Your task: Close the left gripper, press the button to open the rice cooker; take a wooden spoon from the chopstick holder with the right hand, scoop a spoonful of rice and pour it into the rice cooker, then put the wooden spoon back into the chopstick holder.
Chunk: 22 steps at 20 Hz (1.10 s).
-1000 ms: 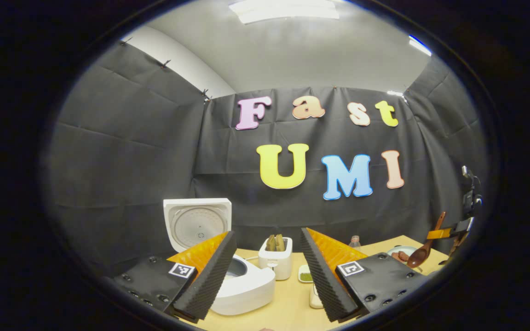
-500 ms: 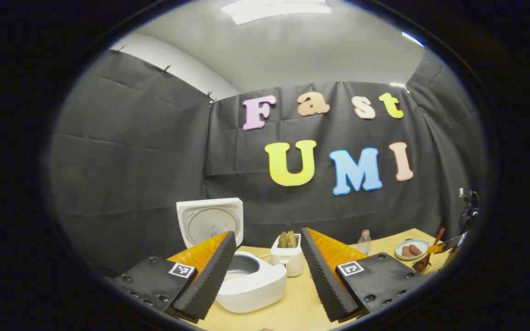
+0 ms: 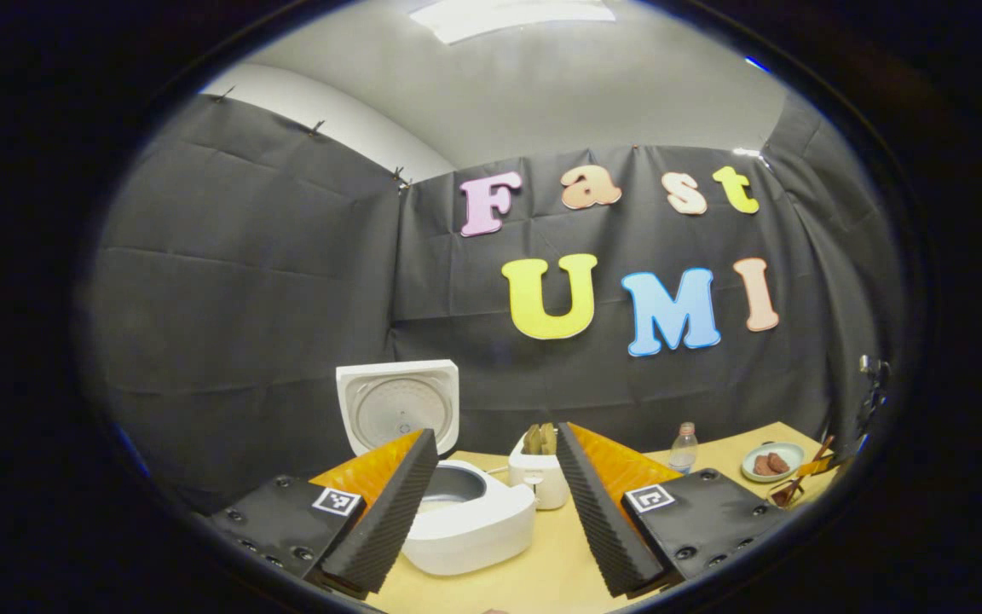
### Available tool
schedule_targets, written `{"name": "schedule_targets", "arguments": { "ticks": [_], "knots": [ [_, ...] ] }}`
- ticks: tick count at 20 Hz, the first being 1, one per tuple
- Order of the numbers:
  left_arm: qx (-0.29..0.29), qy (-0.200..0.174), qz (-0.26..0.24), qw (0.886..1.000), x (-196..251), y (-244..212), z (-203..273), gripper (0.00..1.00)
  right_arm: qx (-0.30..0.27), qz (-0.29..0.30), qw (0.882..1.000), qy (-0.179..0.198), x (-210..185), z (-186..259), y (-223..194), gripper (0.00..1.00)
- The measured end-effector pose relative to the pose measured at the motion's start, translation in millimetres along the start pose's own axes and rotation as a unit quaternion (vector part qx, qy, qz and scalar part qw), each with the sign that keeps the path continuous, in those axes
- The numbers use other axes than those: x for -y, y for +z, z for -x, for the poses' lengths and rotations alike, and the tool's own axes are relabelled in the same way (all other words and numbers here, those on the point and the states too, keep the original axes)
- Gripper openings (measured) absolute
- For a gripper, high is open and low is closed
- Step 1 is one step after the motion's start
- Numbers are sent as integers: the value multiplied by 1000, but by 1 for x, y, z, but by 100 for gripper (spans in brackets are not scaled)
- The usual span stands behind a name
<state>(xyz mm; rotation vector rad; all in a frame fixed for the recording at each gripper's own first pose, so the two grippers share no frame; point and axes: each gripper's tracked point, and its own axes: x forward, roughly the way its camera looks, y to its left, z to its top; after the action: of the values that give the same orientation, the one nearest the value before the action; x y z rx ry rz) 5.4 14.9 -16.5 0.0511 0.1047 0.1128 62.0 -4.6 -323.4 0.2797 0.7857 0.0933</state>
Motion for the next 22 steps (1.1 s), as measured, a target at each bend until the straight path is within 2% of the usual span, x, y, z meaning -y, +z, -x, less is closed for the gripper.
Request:
{"name": "schedule_targets", "arguments": {
  "ticks": [1,2,3,4,5,8,11,14,15,18,19,22],
  "knots": [
    [0,0,2,1000,2,-1,-2,97,6,13,1000,-8,6,4,4,44],
    [1,0,4,1000,3,0,-3,97,14,27,999,-17,13,10,8,59],
    [3,0,5,1000,4,1,-5,97,23,41,999,-28,19,16,13,69],
    [3,0,6,1000,5,-1,-8,96,34,54,997,-42,24,22,20,88],
    [2,0,6,1000,4,0,-11,96,48,68,995,-55,30,28,28,100],
    [3,2,2,1000,-2,2,-24,97,91,103,988,-72,27,54,55,100],
    [4,8,-1,1000,-15,3,-39,95,125,104,985,-62,6,81,81,100],
    [-6,15,4,1000,-32,-3,-58,98,151,105,982,-48,-19,107,103,100],
    [-8,18,5,1000,-39,-4,-65,95,157,106,981,-42,-29,117,109,100],
    [-9,25,6,1000,-62,-4,-90,98,189,113,975,-33,-51,141,130,100],
    [-7,30,5,1000,-70,-1,-100,95,201,116,972,-33,-56,149,137,100],
    [5,46,10,999,-97,9,-131,98,228,123,965,-48,-64,166,146,100]
  ]
}}
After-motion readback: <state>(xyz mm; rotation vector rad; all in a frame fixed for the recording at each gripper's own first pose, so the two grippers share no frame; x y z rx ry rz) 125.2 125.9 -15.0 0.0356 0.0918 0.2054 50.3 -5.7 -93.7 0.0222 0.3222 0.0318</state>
